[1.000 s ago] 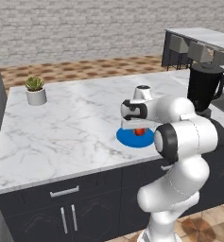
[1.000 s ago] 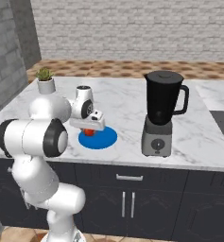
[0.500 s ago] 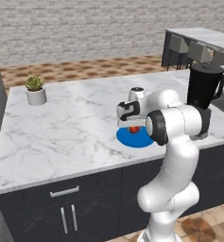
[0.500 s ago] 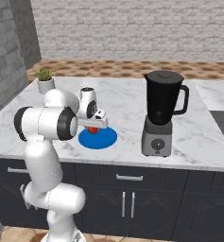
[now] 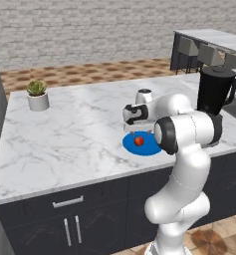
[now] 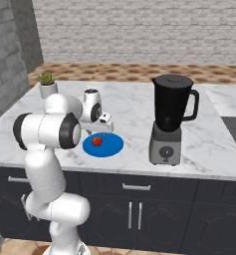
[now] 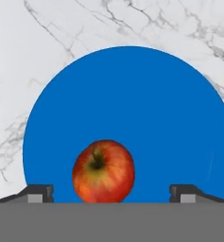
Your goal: Pick the apple and banana from the fridge and place them on the plate next to the blender to make a fruit smoothie.
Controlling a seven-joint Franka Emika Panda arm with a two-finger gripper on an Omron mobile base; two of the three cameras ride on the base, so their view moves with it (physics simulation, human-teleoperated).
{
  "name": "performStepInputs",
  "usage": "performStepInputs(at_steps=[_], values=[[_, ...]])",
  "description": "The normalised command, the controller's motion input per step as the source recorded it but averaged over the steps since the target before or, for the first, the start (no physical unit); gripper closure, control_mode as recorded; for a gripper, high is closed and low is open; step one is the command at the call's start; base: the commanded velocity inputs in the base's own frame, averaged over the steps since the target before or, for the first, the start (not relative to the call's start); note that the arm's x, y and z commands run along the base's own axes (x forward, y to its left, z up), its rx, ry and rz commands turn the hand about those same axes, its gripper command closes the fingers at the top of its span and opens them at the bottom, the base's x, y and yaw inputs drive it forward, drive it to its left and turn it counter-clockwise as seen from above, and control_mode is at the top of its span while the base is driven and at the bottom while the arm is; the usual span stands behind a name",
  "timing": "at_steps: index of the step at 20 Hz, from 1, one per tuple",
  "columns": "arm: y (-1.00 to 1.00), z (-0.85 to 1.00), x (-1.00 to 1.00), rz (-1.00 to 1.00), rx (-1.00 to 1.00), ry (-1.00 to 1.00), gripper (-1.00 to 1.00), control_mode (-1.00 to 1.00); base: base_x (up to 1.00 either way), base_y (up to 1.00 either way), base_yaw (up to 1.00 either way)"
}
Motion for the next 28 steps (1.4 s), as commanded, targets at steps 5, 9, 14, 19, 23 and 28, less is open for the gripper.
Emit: performStepInputs(at_steps=[5, 9, 14, 19, 23, 28], values=[[0.00, 0.74, -0.47, 0.00, 0.00, -0.15, -1.00, -1.00, 0.00, 0.00, 0.00], [0.00, 0.85, -0.87, 0.00, 0.00, -0.26, -1.00, -1.00, 0.00, 0.00, 0.00], [0.04, 0.79, -0.95, 0.00, 0.00, -0.23, -1.00, -1.00, 0.00, 0.00, 0.00], [0.02, 0.64, -0.85, 0.00, 0.00, -0.16, -1.00, -1.00, 0.00, 0.00, 0.00], [0.00, 0.35, -0.73, 0.00, 0.00, -0.10, -1.00, -1.00, 0.00, 0.00, 0.00], [0.00, 0.05, -0.66, 0.00, 0.00, -0.05, -1.00, -1.00, 0.00, 0.00, 0.00]])
